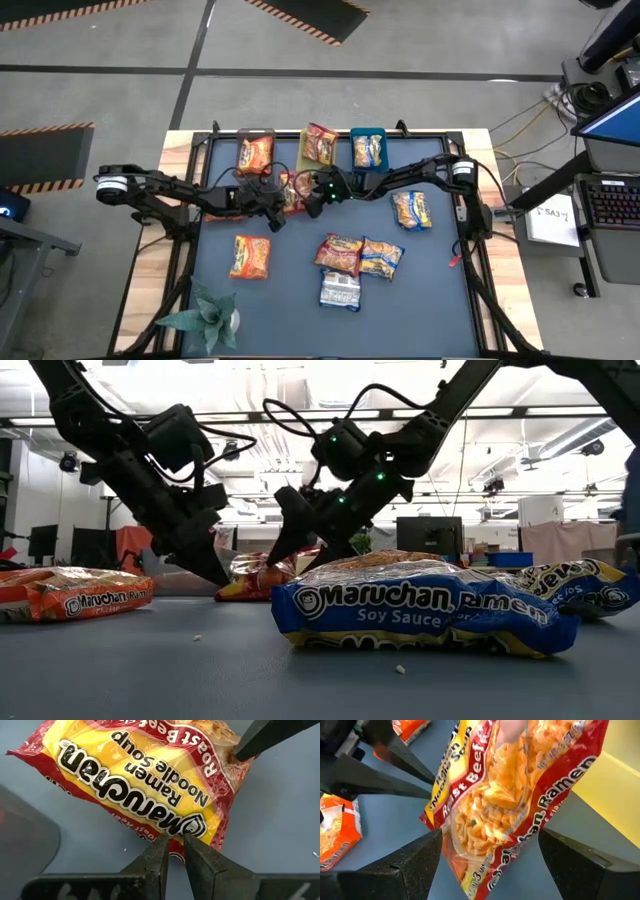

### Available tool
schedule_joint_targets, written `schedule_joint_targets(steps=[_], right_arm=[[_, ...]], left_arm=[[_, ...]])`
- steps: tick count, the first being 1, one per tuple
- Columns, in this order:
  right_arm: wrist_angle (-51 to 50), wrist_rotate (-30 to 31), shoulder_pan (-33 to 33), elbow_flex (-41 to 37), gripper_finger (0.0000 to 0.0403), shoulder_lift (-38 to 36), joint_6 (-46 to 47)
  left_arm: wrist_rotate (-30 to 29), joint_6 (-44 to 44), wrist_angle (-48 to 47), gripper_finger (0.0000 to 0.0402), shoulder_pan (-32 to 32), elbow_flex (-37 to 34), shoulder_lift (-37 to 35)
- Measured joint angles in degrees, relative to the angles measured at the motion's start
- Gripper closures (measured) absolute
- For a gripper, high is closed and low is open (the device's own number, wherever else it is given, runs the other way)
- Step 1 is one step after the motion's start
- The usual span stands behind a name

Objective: Sort Maruchan noodles
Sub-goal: Put the red noodle pack into the yellow bin

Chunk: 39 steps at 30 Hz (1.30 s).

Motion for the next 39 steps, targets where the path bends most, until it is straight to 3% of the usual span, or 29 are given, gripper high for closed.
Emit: schedule_joint_targets(steps=[14, 18, 29, 39], right_arm=[[6.2, 0.0, 0.4, 0.0, 0.0103, 2.3, -1.1], [6.3, -0.1, 0.5, 0.0, 0.0130, 2.3, -1.1], [4.1, -0.8, 1.1, -0.1, 0.0251, 1.5, -3.6], [2.7, -0.4, 3.0, -4.2, 0.0268, -4.1, -13.3]], left_arm=[[2.7, -0.1, 3.1, 0.0359, 0.0, -0.2, 0.0], [2.7, 0.0, 4.1, 0.0359, -0.3, -0.3, 0.0], [2.7, 0.0, 6.4, 0.0359, -3.3, 0.3, -0.1], [2.7, 2.2, 6.1, 0.0359, -6.8, 1.6, -5.9]])
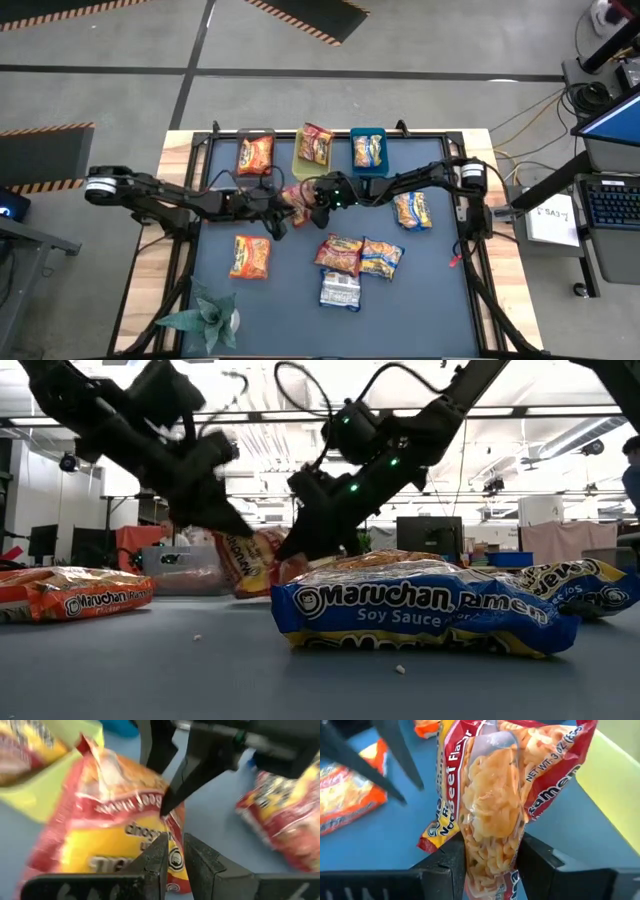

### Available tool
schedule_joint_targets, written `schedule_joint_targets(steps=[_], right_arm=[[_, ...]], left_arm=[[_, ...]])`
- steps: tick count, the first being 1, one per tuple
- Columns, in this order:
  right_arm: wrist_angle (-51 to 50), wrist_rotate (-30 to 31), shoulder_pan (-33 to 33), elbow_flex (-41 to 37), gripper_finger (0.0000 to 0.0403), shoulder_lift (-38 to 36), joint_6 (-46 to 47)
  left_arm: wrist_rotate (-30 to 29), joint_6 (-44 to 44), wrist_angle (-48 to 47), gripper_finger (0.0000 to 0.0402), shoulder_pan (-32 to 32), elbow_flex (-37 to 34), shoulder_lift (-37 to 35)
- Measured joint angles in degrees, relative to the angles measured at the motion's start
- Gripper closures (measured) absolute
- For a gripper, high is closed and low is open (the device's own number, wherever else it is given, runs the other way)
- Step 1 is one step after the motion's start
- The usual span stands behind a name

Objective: Sort Maruchan noodles
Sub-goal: Put the red noodle pack into the yellow bin

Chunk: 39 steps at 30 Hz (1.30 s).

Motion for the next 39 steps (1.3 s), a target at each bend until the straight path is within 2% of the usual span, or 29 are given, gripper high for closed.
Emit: schedule_joint_targets(steps=[6, 10, 17, 24, 29, 34, 39], right_arm=[[8.1, 0.4, 2.2, -5.6, 0.0268, -1.7, -6.0], [13.7, 0.4, 4.1, -8.8, 0.0268, -2.2, -10.6], [19.8, 0.4, 7.1, -11.7, 0.0269, -2.2, -16.0], [19.7, 1.0, 7.5, -12.0, 0.0268, -2.3, -16.5], [19.8, 2.2, 8.1, -12.4, 0.0268, -2.3, -18.3], [19.9, 4.4, 9.3, -12.4, 0.0268, -2.3, -22.3], [20.1, 6.6, 10.4, -12.4, 0.0268, -2.3, -24.3]], left_arm=[[-0.1, 1.6, 0.8, 0.0355, -0.1, 0.1, -6.7], [-0.1, 1.0, 0.7, 0.0328, -0.1, 0.1, -9.5], [0.0, -1.9, 2.4, 0.0236, -0.4, 0.0, -7.6], [3.0, -4.3, 4.2, 0.0151, -3.2, 0.5, -4.3], [2.3, -9.4, 0.9, 0.0140, -5.5, 0.5, -4.0], [-2.9, -9.2, -0.7, 0.0139, -6.0, 0.6, -4.8], [-3.1, -9.4, -2.4, 0.0139, -6.0, 0.5, -4.6]])
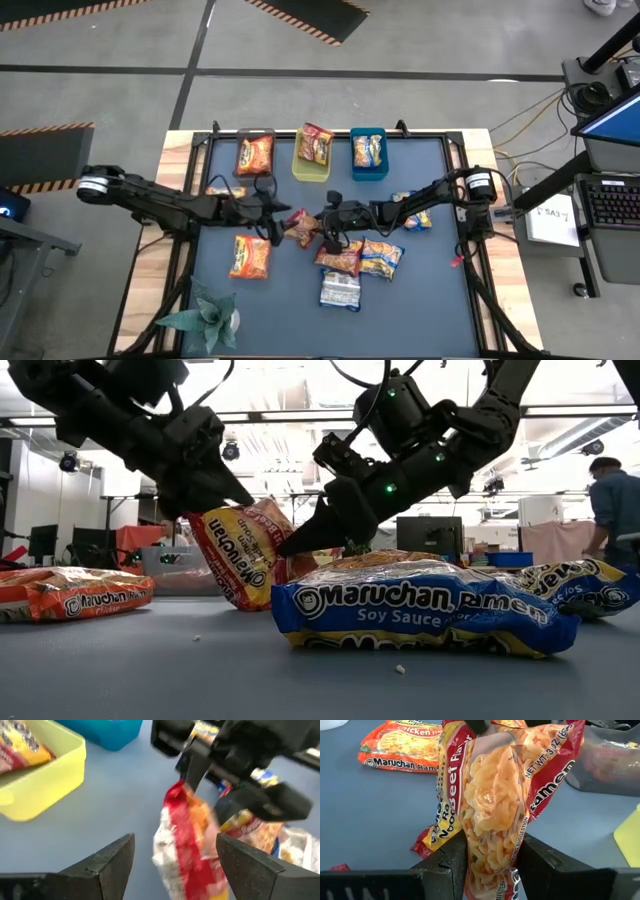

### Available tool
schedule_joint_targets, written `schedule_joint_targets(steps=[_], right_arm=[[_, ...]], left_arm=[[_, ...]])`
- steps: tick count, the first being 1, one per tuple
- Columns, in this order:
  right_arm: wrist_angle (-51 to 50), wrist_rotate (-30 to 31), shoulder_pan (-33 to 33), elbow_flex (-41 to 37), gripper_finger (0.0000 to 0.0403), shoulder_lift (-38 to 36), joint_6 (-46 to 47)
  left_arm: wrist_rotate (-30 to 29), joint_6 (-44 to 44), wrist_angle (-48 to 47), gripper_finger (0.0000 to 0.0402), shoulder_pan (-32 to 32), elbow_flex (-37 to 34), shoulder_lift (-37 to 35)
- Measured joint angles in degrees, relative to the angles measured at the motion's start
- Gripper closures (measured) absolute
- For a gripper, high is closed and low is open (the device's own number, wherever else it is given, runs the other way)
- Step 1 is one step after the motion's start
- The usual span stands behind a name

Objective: Sort Maruchan noodles
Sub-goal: Put the red noodle pack into the yellow bin

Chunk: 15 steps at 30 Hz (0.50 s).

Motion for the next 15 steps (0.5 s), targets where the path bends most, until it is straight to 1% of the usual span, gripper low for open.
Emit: schedule_joint_targets(steps=[6, 8, 15], right_arm=[[0.2, 0.2, 0.2, 0.0, 0.0268, 0.0, 0.1], [0.5, 0.1, 0.2, 0.0, 0.0268, 0.0, 0.1], [0.2, 0.1, 0.2, 0.0, 0.0268, 0.0, 0.4]], left_arm=[[0.3, -2.3, 1.7, 0.0139, -0.1, -0.1, 3.6], [1.5, -2.4, 3.0, 0.0139, -0.3, -0.1, 5.3], [1.6, -2.1, 3.7, 0.0141, -0.7, 1.5, 10.3]])
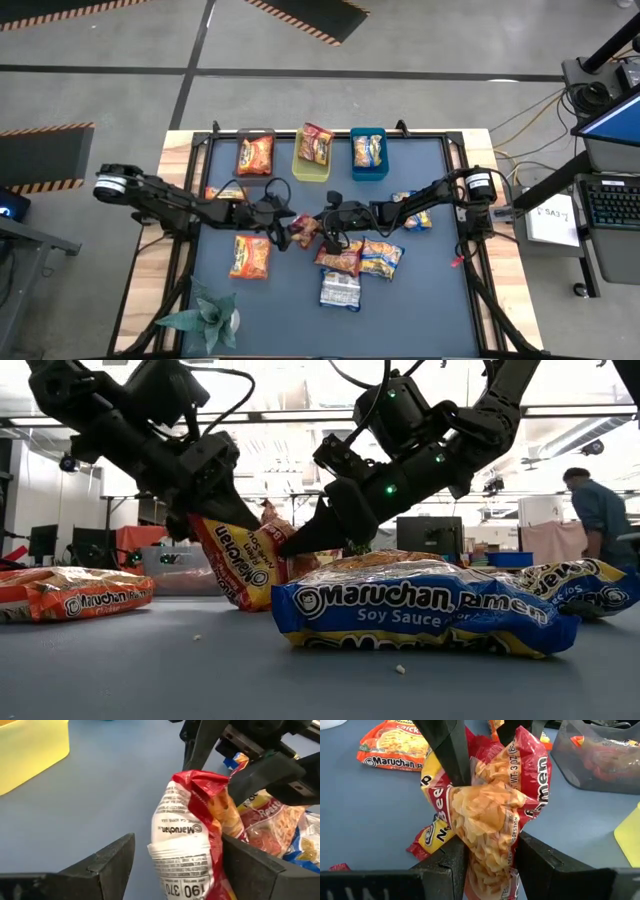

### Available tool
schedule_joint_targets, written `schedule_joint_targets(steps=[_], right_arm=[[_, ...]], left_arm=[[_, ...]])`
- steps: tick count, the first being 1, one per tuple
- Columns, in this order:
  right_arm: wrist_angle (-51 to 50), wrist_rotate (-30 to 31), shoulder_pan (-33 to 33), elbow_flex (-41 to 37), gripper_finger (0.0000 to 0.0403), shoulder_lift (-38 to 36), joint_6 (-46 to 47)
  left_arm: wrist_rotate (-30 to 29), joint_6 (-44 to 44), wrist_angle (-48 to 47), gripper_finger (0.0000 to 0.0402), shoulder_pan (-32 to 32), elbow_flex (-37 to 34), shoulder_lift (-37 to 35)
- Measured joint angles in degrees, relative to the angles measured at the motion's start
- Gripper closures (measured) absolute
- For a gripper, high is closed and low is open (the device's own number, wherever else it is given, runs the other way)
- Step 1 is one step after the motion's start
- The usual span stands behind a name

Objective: Sort Maruchan noodles
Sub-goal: Put the red noodle pack into the yellow bin

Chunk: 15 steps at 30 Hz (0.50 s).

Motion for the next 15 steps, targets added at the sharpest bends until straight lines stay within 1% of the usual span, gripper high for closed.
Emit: schedule_joint_targets(steps=[2, 5, 10, 15], right_arm=[[0.0, 0.0, 0.0, 0.0, 0.0268, 0.0, 0.0], [0.0, 0.0, 0.0, 0.0, 0.0268, 0.0, 0.1], [0.1, 0.0, 0.0, 0.0, 0.0268, 0.0, 0.5], [0.1, -0.1, 0.0, 0.0, 0.0267, 0.0, 2.1]], left_arm=[[0.1, 0.8, 0.0, 0.0149, 0.0, 0.8, 0.7], [0.2, 2.0, -0.3, 0.0171, -0.1, 1.8, 1.5], [0.5, 1.7, -3.3, 0.0220, -0.1, 3.2, 1.8], [1.6, 1.5, -3.7, 0.0269, -0.1, 3.4, 1.7]])
